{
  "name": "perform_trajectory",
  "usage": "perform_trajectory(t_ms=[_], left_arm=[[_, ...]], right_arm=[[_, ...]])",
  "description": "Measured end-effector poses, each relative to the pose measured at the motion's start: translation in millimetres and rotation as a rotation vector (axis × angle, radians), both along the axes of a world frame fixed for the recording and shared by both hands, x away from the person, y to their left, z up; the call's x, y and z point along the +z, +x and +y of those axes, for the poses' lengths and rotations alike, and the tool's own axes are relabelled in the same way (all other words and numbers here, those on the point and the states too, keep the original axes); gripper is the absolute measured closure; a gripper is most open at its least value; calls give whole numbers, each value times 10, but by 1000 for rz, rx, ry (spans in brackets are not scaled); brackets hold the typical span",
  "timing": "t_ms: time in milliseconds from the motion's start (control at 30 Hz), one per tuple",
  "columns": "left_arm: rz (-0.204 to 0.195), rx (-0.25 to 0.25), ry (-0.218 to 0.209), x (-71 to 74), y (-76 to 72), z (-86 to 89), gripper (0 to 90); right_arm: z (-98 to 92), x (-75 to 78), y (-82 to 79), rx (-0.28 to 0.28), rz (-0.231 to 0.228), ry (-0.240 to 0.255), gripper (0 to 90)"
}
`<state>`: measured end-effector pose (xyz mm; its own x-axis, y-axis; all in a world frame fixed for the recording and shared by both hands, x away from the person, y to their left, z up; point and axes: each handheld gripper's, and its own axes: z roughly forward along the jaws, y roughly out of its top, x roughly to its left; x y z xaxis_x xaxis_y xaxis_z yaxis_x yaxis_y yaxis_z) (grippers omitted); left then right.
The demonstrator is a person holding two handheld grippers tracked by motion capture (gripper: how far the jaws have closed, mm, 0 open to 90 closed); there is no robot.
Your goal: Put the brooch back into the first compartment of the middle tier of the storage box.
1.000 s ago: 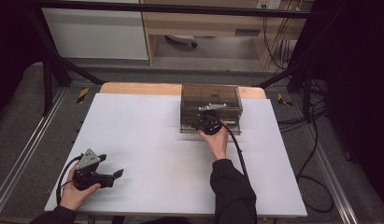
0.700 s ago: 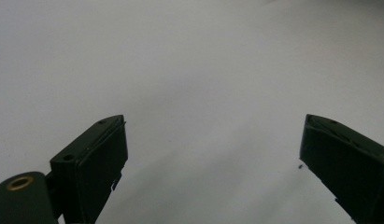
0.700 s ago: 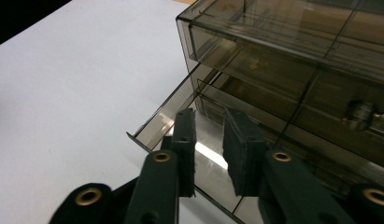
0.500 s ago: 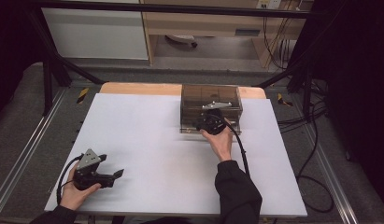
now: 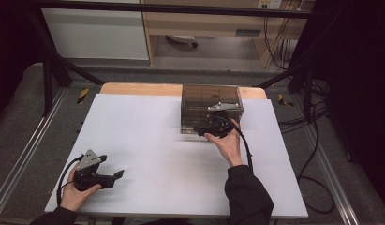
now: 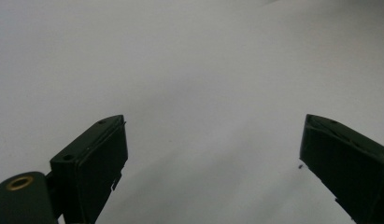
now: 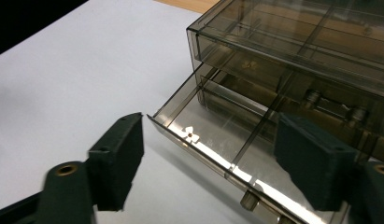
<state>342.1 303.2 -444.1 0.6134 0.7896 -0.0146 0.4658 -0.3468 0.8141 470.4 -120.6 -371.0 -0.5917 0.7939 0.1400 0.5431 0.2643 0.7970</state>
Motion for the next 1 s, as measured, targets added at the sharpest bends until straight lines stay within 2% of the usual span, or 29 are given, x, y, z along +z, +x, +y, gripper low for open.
perform_trajectory(t_ms=[167,267,500,667,900,1000], left_arm=[[0,0,1,-1,1,-1,72],[1,1,0,-1,2,0,72],[1,1,1,-1,2,-1,72],[1,2,0,-2,4,-1,72],[2,0,2,-3,5,-3,72],[2,0,2,-1,4,-4,72]], right_arm=[[-85,14,-83,-12,3,-29,135],[-150,0,-123,-8,17,-39,94],[-281,-55,-243,2,11,-51,36],[-383,-67,-345,12,-9,-53,30],[-527,-112,-461,35,-11,-28,25],[-575,-134,-510,48,-11,-34,23]])
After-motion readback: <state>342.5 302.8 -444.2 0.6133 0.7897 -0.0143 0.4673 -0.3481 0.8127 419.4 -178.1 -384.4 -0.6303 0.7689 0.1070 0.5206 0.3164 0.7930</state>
